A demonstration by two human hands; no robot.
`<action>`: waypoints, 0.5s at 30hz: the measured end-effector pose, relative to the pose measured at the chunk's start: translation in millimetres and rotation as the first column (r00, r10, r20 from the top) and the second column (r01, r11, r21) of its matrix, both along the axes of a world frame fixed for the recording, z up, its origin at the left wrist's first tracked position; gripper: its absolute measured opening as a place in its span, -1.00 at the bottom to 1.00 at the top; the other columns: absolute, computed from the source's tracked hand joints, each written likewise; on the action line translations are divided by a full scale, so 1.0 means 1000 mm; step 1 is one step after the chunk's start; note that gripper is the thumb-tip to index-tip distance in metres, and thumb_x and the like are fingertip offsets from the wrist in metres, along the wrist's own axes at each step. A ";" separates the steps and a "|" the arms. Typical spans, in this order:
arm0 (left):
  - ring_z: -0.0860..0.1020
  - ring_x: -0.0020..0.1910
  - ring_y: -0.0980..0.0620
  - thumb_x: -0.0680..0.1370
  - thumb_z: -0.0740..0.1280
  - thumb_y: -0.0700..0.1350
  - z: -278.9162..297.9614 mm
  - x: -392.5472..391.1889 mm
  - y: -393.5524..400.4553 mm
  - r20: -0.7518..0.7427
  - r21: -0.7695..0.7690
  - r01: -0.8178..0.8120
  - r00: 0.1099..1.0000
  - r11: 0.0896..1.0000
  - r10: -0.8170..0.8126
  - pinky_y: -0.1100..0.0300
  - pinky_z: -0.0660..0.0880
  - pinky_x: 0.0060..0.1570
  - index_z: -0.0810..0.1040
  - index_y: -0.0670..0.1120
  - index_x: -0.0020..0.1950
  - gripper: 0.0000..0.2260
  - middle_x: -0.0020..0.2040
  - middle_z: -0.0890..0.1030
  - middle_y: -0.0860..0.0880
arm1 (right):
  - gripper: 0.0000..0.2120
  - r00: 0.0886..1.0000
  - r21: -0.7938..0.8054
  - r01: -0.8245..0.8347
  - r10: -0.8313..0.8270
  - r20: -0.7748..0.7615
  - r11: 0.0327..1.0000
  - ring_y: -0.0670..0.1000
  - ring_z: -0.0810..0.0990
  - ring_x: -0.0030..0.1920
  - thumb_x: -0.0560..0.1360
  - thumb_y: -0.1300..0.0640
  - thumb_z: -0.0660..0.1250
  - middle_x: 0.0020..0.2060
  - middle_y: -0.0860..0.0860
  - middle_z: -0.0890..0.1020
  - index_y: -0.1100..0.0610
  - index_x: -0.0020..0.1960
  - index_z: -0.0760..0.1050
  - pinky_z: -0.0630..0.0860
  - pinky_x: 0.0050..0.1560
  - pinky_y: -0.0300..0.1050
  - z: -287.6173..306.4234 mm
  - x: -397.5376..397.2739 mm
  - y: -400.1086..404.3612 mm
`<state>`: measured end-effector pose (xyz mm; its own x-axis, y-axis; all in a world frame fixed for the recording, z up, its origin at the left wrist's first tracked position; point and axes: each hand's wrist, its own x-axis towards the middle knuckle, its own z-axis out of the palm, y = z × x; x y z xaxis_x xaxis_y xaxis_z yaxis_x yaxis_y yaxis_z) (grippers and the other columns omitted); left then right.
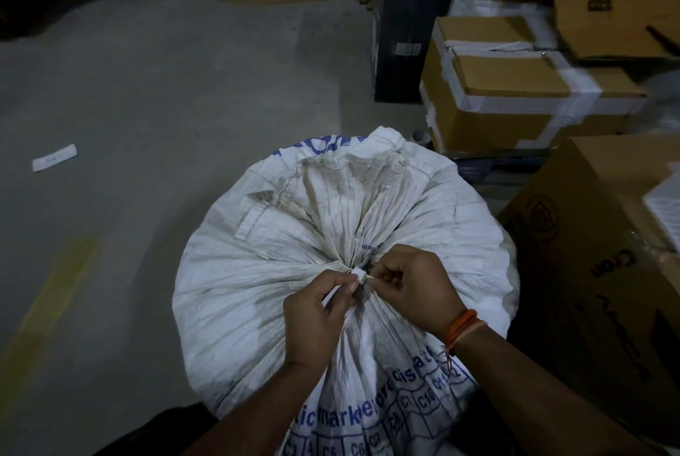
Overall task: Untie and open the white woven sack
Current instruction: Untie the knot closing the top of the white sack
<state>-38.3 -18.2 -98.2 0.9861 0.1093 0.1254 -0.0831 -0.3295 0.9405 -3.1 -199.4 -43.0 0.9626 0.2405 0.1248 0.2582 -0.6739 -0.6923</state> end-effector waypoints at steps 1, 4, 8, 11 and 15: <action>0.75 -0.12 0.17 0.61 0.47 -0.11 0.000 0.000 0.000 -0.009 -0.012 0.001 1.000 1.000 -0.001 -0.01 0.72 -0.07 0.72 0.11 0.00 -0.89 -0.12 0.77 0.18 | -0.90 1.000 0.001 -0.002 0.002 0.000 1.000 -0.11 0.54 -0.31 0.37 0.25 0.55 -0.31 -0.02 0.62 0.11 -0.25 0.67 0.51 -0.27 -0.20 0.000 0.000 0.001; 0.75 -0.13 0.13 0.61 0.47 -0.14 0.000 0.000 0.000 -0.026 -0.037 0.009 1.000 0.999 -0.010 -0.04 0.72 -0.05 0.72 0.09 -0.03 -0.88 -0.13 0.77 0.15 | -0.91 1.000 -0.013 -0.007 0.007 0.003 1.000 -0.11 0.54 -0.29 0.38 0.26 0.54 -0.30 -0.01 0.62 0.13 -0.24 0.67 0.49 -0.25 -0.23 -0.001 0.001 0.004; 0.76 -0.18 0.13 0.60 0.48 -0.16 -0.001 0.000 0.000 -0.048 -0.052 -0.007 0.999 0.999 0.004 -0.07 0.72 -0.07 0.71 0.09 -0.04 -0.86 -0.14 0.77 0.14 | -0.93 1.000 -0.043 -0.012 0.012 0.002 0.999 -0.08 0.55 -0.27 0.39 0.25 0.54 -0.27 0.02 0.63 0.14 -0.21 0.67 0.48 -0.23 -0.23 0.000 0.001 0.007; 0.76 -0.19 0.15 0.60 0.48 -0.14 0.000 0.001 0.001 -0.053 -0.057 -0.001 0.999 0.998 -0.002 -0.06 0.73 -0.08 0.71 0.10 -0.05 -0.88 -0.14 0.77 0.15 | -0.94 1.000 -0.057 -0.022 0.021 -0.014 0.998 -0.13 0.53 -0.30 0.39 0.22 0.55 -0.27 -0.02 0.63 0.12 -0.19 0.68 0.45 -0.24 -0.34 0.000 0.001 0.006; 0.75 -0.21 0.12 0.60 0.48 -0.16 0.001 0.002 0.000 -0.050 -0.071 0.015 0.999 0.997 -0.018 -0.06 0.73 -0.10 0.72 0.08 -0.05 -0.87 -0.16 0.77 0.12 | -0.91 0.999 -0.082 -0.022 0.020 -0.031 0.996 -0.25 0.45 -0.38 0.36 0.16 0.58 -0.33 -0.10 0.58 0.05 -0.21 0.68 0.34 -0.30 -0.51 0.003 0.000 0.000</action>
<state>-36.0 -18.2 -97.2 0.9927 0.0996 0.0680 -0.0399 -0.2611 0.9645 -2.7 -199.8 -39.8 0.9602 0.2690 0.0751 0.2529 -0.7234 -0.6424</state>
